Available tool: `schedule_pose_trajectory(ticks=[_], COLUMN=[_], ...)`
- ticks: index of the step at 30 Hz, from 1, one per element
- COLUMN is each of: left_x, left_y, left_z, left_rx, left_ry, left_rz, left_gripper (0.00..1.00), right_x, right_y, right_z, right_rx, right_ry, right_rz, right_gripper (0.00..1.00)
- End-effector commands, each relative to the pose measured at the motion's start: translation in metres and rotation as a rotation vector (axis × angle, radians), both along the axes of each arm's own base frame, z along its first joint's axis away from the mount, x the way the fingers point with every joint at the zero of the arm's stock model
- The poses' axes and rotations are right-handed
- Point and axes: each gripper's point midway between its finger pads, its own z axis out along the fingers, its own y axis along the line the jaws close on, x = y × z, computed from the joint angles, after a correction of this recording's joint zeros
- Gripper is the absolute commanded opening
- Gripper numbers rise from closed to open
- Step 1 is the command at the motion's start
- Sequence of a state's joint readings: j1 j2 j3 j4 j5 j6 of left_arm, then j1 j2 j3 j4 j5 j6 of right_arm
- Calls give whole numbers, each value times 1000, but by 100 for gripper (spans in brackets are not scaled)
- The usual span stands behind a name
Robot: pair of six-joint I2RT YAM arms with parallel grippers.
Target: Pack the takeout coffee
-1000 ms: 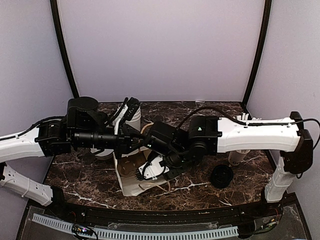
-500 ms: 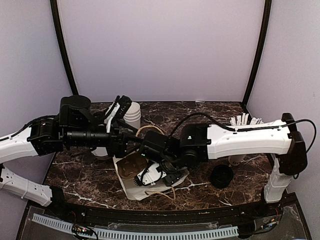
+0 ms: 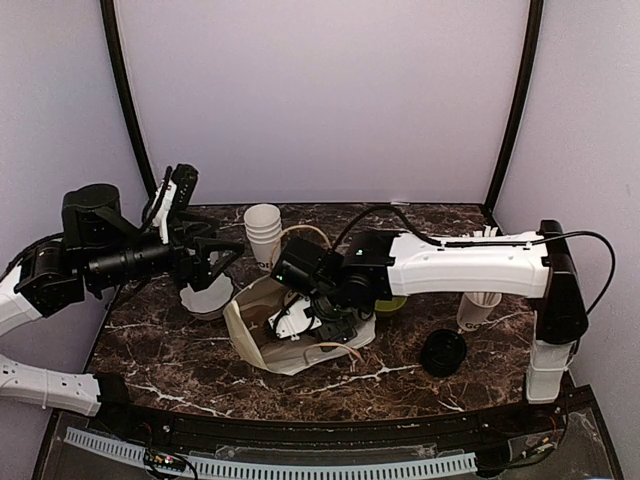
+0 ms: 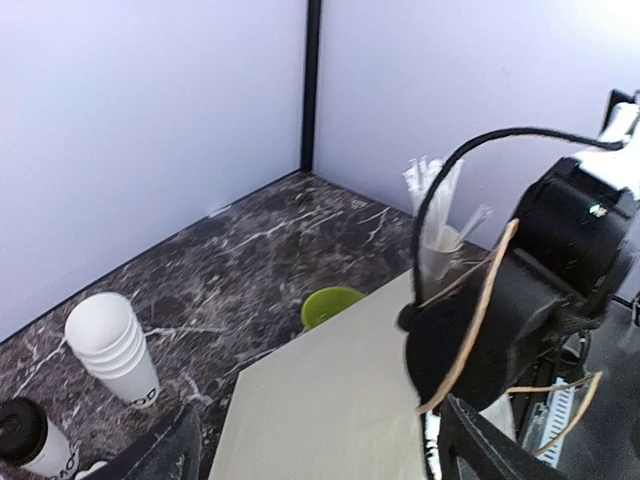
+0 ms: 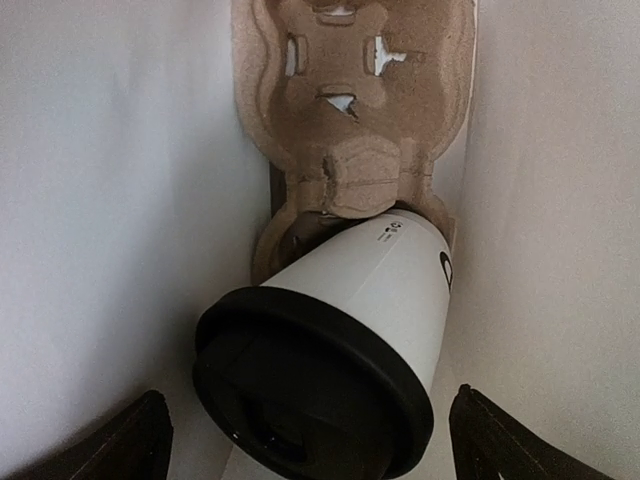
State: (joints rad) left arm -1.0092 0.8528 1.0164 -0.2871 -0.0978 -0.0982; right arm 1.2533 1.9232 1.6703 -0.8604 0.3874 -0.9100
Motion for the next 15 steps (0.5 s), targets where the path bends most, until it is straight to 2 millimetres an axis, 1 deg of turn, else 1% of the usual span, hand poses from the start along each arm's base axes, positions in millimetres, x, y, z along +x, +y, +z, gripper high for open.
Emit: schedule_pose_trajectory(ticks=[1,3,6,8,13,15], left_x=[31,37,39,39,40,40], left_y=[19,21,19,17,20,21], left_z=[-62,-77,-88,-89,-85,-82], left_rx=[91,101,111,114,119,118], left_ry=[114,149,178,186,178,175], left_rz=[119,124,112,106,117,120], left_gripper=[84,84,84,84,84,84], right_x=[12,17,24,29,38,37], right_y=[10,9,5,3,1,0], right_z=[1,-3,-13,-19,-25,-27], right_rx=[35,27,7,1,-8,-18], right_ry=[25,22,30,37,51,62], right_rz=[-19,-28,-47,-63,-88,-89], right_gripper=[99,99,99,96,91,84])
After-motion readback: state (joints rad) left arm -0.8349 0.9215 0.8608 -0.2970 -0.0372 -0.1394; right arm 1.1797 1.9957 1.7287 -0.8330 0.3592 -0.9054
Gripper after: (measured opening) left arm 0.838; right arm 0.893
